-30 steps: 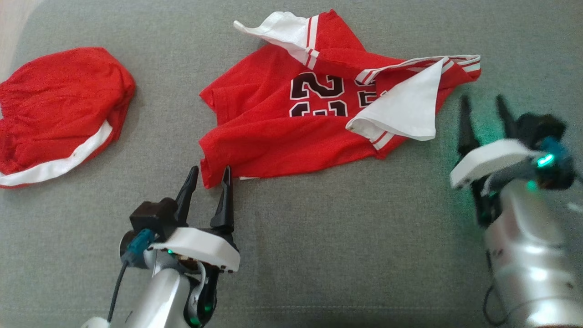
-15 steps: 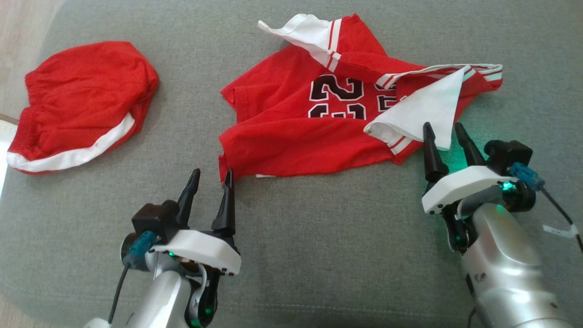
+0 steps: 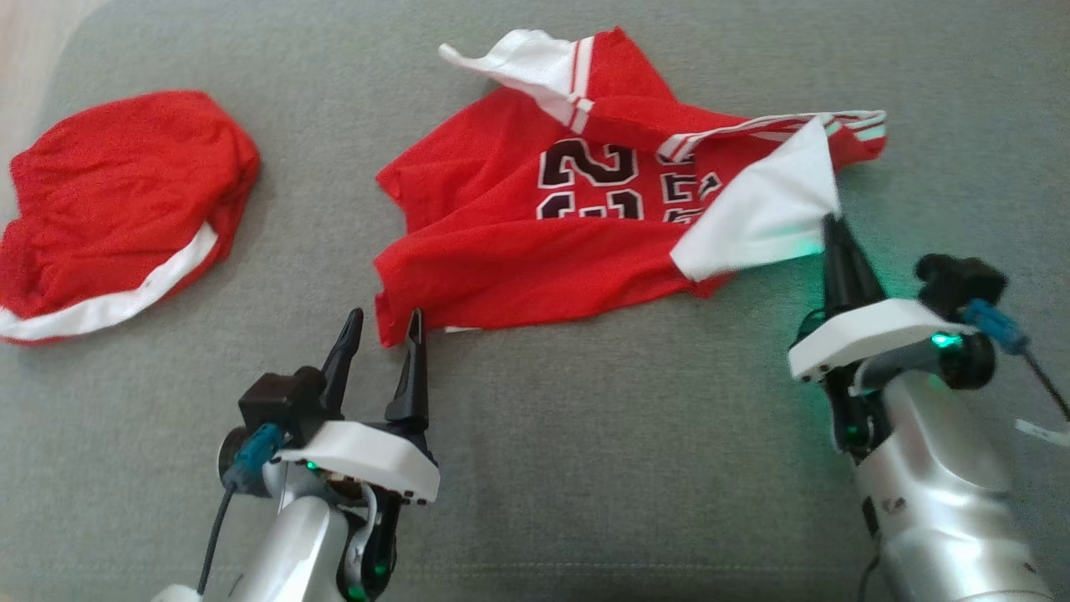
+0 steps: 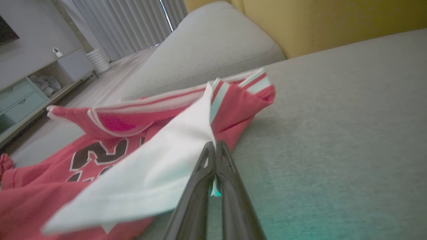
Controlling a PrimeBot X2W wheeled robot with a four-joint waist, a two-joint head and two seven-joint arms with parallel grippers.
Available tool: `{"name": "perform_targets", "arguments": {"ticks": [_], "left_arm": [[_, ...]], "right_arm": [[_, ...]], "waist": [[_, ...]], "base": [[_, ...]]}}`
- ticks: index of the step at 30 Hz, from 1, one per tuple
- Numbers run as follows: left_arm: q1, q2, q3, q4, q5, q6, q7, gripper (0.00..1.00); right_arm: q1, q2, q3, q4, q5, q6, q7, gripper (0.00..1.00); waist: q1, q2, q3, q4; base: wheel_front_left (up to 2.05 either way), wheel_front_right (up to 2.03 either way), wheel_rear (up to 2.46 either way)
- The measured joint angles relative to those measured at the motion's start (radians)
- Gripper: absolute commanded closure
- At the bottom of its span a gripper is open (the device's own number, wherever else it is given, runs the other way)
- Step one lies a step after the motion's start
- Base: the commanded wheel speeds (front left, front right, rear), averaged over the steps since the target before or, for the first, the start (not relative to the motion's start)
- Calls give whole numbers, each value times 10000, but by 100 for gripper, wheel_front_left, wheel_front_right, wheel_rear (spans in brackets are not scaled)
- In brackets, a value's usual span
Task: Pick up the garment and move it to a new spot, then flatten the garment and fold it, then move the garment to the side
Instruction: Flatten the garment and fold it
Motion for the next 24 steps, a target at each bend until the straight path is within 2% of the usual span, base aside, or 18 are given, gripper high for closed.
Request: {"name": "perform_targets", "arguments": {"ticks": [7, 13, 14, 15, 16, 24], "left_arm": [[127, -2, 102, 63, 0, 0, 0, 0], [443, 4, 276, 217, 0, -2, 2, 0], [439, 4, 282, 219, 0, -2, 2, 0], [438, 0, 280, 224, 0, -2, 2, 0], [438, 2, 282, 255, 2, -2, 2, 0], [456, 2, 483, 734, 79, 82, 2, 0]], "right_arm": [[906, -8, -1083, -1066, -313, 0, -2, 100], [2021, -132, -1682, -1252, -556, 0, 38, 100], [2151, -132, -1804, -1254, -656, 0, 40, 92], [2260, -130, -1939, -1262, -721, 0, 40, 29], [2336, -128, -2075, -1264, -807, 0, 40, 0], [2436, 46, -2337, -1563, -1143, 0, 38, 0]], "waist": [[0, 0, -351, -521], [0, 0, -673, -913], [0, 0, -704, -951], [0, 0, -723, -984], [0, 0, -734, -1006], [0, 0, -645, -1172]], "base": [[0, 0, 0], [0, 0, 0], [0, 0, 0], [0, 0, 0], [0, 0, 0], [0, 0, 0]]}}
